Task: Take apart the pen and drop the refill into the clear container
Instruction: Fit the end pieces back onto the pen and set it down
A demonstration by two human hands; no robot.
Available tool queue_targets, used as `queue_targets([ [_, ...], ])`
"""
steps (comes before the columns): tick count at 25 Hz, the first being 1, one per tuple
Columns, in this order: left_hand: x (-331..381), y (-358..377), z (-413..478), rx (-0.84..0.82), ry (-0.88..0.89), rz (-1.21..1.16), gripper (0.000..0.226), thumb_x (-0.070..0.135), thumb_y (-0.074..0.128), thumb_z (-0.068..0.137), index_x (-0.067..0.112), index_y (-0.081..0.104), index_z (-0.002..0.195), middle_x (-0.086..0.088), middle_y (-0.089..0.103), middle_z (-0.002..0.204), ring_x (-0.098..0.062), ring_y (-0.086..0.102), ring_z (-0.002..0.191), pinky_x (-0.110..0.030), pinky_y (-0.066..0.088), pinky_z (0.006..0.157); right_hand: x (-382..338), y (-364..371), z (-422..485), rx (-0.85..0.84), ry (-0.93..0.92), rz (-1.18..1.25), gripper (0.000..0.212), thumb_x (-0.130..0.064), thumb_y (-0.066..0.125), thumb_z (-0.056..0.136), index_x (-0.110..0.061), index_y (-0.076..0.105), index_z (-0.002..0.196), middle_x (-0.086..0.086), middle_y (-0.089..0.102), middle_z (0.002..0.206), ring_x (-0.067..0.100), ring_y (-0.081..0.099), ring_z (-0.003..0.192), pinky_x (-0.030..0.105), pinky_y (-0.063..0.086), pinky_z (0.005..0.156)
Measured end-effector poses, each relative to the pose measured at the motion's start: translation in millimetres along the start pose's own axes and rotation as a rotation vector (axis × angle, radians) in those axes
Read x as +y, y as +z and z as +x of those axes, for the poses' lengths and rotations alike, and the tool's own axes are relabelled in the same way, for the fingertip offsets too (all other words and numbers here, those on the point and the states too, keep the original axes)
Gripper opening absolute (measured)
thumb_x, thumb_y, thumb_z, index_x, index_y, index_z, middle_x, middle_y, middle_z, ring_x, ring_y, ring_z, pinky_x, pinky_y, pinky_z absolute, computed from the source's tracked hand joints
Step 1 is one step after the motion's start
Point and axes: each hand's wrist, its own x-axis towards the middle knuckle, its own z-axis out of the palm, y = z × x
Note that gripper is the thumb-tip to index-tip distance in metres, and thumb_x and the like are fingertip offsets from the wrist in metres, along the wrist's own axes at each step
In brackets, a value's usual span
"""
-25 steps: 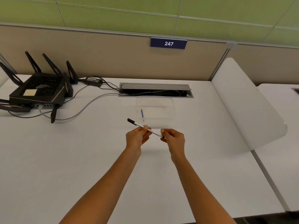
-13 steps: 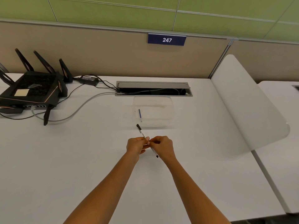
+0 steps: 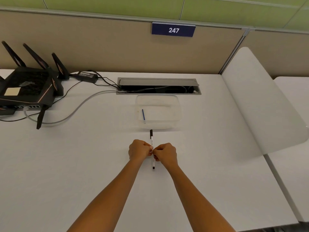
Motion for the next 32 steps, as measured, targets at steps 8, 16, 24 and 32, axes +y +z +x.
queue_targets([
  [8, 2.9, 0.4, 0.9, -0.009, -0.006, 0.145, 0.012, 0.014, 0.075, 0.076, 0.008, 0.077, 0.086, -0.01, 0.076, 0.084, -0.022, 0.072, 0.079, -0.033, 0.057, 0.077, 4.1, 5.9, 2.7, -0.021, 0.022, -0.045, 0.013, -0.006, 0.067, 0.074, 0.002, 0.073, 0.067, 0.021, 0.074, 0.07, 0.037, 0.072, 0.071, 0.047, 0.061, 0.076],
  [16, -1.0, 0.4, 5.3, -0.027, -0.012, 0.139, 0.01, 0.012, 0.076, 0.076, 0.006, 0.076, 0.084, -0.011, 0.076, 0.082, -0.023, 0.073, 0.074, -0.036, 0.058, 0.078, 4.1, 9.8, 4.4, -0.01, 0.015, -0.076, 0.013, -0.009, 0.069, 0.075, 0.001, 0.074, 0.069, 0.02, 0.074, 0.071, 0.035, 0.072, 0.069, 0.044, 0.061, 0.074],
  [24, -2.6, 0.8, 7.3, -0.003, -0.021, 0.161, 0.011, 0.015, 0.077, 0.075, 0.007, 0.076, 0.083, -0.011, 0.076, 0.082, -0.023, 0.073, 0.077, -0.035, 0.058, 0.077, 8.1, 12.9, 6.0, 0.005, 0.024, -0.078, 0.017, -0.012, 0.068, 0.074, 0.004, 0.071, 0.068, 0.024, 0.072, 0.072, 0.025, 0.057, 0.053, 0.04, 0.059, 0.069],
  [32, -9.1, -2.3, 6.1, 0.034, 0.042, 0.219, 0.009, 0.017, 0.073, 0.08, 0.01, 0.076, 0.084, -0.007, 0.076, 0.079, -0.019, 0.07, 0.071, -0.029, 0.056, 0.068, 11.1, 13.4, 4.9, 0.058, 0.014, -0.095, 0.026, -0.017, 0.067, 0.077, 0.009, 0.067, 0.079, 0.029, 0.069, 0.08, 0.026, 0.05, 0.052, 0.044, 0.059, 0.071],
])
